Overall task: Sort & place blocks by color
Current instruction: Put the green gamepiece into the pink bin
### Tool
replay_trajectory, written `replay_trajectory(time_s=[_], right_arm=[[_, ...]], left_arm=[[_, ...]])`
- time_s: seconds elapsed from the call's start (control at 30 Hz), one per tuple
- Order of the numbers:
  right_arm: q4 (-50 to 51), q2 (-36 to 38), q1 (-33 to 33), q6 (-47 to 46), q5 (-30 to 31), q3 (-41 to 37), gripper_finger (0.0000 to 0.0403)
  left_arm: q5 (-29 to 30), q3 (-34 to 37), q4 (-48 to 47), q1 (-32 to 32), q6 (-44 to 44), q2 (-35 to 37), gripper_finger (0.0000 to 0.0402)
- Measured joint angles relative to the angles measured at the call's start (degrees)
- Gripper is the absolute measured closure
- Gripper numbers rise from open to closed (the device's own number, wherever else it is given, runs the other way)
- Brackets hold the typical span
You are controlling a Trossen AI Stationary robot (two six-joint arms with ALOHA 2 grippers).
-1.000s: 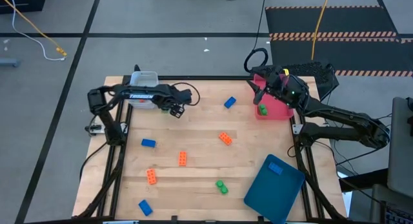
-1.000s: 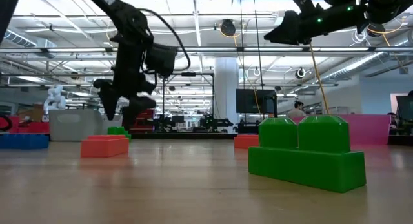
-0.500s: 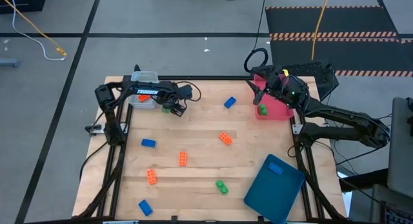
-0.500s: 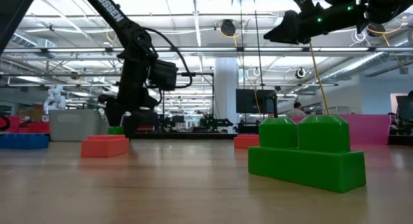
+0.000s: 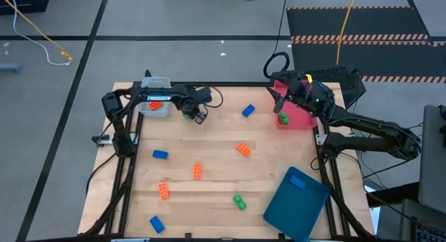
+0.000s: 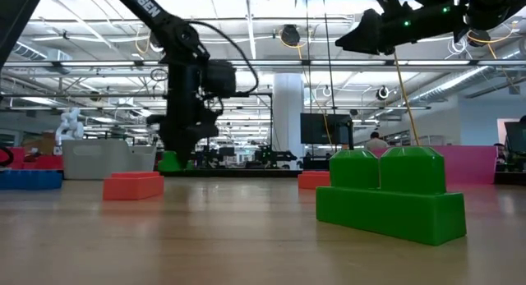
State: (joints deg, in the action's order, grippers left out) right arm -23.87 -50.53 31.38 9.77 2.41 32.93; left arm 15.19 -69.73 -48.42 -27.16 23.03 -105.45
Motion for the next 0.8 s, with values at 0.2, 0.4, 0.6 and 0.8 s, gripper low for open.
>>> replay_trajectory(time_s=[0.2, 0.4, 0.6, 0.8], right_arm=[[-2.1, -0.5, 0.0, -2.3, -14.9, 0.0, 0.0163], [-2.4, -0.5, 0.0, -3.1, -19.2, 0.0, 0.0163], [-1.9, -0.5, 0.0, -3.6, -19.2, 0.0, 0.0163], [-2.5, -0.5, 0.0, -5.6, -23.7, 0.0, 0.0163]], left_arm=[[-4.2, -8.0, 12.1, 3.5, -8.8, 0.0, 0.0258], [-10.8, -14.0, 24.2, 9.2, -18.8, 0.1, 0.0237], [-10.9, -19.6, 28.0, 13.4, -22.4, 0.1, 0.0264], [-10.9, -21.9, 33.7, 15.9, -24.6, 0.1, 0.0257]])
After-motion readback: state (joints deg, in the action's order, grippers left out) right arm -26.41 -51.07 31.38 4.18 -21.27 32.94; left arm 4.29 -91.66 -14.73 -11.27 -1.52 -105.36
